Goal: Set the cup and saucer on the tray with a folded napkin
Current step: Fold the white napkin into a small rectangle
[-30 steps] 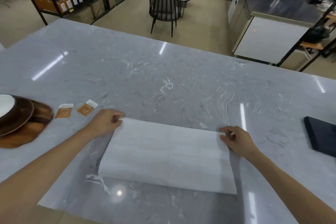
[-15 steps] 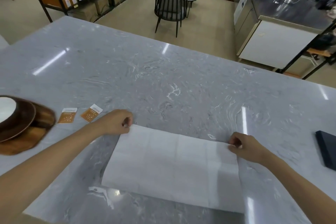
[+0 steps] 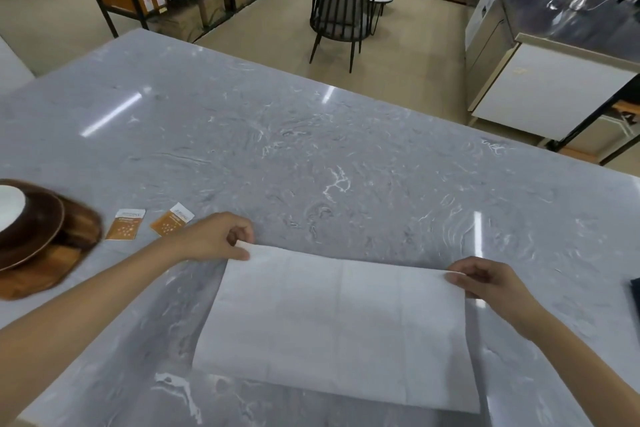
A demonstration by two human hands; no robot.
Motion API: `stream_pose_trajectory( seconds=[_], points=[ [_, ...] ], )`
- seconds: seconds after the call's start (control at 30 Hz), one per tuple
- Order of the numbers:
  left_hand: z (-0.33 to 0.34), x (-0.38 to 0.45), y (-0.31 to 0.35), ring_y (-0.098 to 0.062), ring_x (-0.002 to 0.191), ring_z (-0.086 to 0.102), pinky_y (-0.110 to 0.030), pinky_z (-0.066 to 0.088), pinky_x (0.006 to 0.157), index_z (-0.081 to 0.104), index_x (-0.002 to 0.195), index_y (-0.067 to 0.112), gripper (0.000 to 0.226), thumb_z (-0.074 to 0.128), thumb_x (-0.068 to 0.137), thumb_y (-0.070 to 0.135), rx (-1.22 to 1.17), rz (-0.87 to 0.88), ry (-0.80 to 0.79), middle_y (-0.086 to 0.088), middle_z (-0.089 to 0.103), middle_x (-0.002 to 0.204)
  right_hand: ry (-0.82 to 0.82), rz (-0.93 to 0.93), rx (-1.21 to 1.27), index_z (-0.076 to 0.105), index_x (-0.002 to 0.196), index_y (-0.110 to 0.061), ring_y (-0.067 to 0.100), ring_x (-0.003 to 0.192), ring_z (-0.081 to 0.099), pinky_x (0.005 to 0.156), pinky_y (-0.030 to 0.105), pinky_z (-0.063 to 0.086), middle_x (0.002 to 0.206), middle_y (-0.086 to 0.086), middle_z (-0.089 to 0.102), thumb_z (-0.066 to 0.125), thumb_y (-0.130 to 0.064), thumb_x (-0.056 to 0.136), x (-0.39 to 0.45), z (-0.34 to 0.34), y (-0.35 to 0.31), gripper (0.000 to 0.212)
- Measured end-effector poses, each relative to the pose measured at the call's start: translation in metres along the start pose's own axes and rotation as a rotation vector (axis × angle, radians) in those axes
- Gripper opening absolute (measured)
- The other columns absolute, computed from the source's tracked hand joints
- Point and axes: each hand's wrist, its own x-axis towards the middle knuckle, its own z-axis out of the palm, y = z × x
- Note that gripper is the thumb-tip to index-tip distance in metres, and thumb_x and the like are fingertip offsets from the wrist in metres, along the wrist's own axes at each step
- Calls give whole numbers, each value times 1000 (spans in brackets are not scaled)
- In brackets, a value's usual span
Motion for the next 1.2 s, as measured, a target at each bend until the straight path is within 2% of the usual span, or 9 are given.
stream_pose_trajectory(
  seconds=[0.07, 0.13, 0.3, 0.37, 0.53, 0.67, 0.83, 1.03, 1.2],
  points=[
    [0, -4, 3, -3, 71, 65, -20, 51, 70, 79, 81, 27, 11, 87, 77, 23, -95, 10, 64, 4, 77, 82, 33, -16, 12, 79, 96, -17, 33, 89, 73, 86, 46, 60, 88, 10, 78, 83, -29, 80, 1, 0, 4, 20],
    [-1, -8, 3, -3, 74, 70, -16, 53, 71, 83, 81, 28, 11, 90, 73, 24, -170, -6, 178, 1, 80, 83, 66, -15, 35, 80, 96, -18, 36, 93, 73, 90, 49, 60, 90, 9, 78, 83, -25, 81, 2, 0, 6, 17],
    [-14, -21, 3, -6, 80, 75, -14, 54, 74, 84, 82, 26, 8, 86, 76, 22, -280, 5, 267, 3, 81, 84, 172, -30, 130, 82, 94, -24, 16, 89, 76, 74, 22, 61, 91, 1, 80, 86, -44, 67, -1, 2, -3, 34],
    [-19, -24, 6, -7, 79, 74, -14, 54, 74, 84, 80, 25, 5, 85, 77, 22, -282, 23, 275, 2, 81, 84, 185, -47, 158, 83, 95, -26, 14, 91, 75, 72, 18, 60, 94, 0, 80, 85, -45, 68, -4, 2, -7, 33],
    [-31, -33, 11, -13, 85, 75, -30, 55, 80, 83, 83, 23, 3, 80, 84, 24, -131, 50, 268, 7, 81, 84, 186, -106, 198, 83, 97, -24, 17, 93, 76, 76, 24, 62, 100, 1, 81, 84, -36, 73, -12, 0, -19, 27],
    [-37, -43, 16, -3, 83, 71, -29, 54, 79, 79, 85, 30, 8, 73, 90, 29, 37, 125, 260, 18, 77, 84, 189, -148, 200, 83, 96, -22, 15, 87, 76, 72, 21, 61, 94, 4, 81, 84, -32, 73, -19, -6, -32, 26],
    [-47, -50, 24, -5, 79, 70, -33, 56, 76, 76, 92, 26, 28, 55, 95, 45, 237, 212, 218, 12, 75, 84, 201, -209, 210, 83, 93, -20, 12, 80, 76, 69, 19, 60, 89, 5, 81, 84, -25, 73, -27, -12, -51, 21],
    [-57, -58, 34, 7, 84, 63, -7, 45, 74, 78, 100, 23, 41, 47, 94, 49, 321, 341, 290, 22, 68, 84, 231, -251, 192, 84, 93, -22, 13, 84, 76, 70, 19, 61, 93, 3, 81, 83, -25, 74, -37, -21, -70, 19],
    [-61, -64, 38, -4, 84, 67, -16, 50, 72, 78, 111, 27, 23, 63, 93, 30, 199, 449, 440, 15, 72, 90, 278, -286, 195, 84, 90, -23, 12, 83, 75, 69, 19, 61, 97, 0, 81, 81, -28, 74, -47, -24, -83, 17]
  ],
)
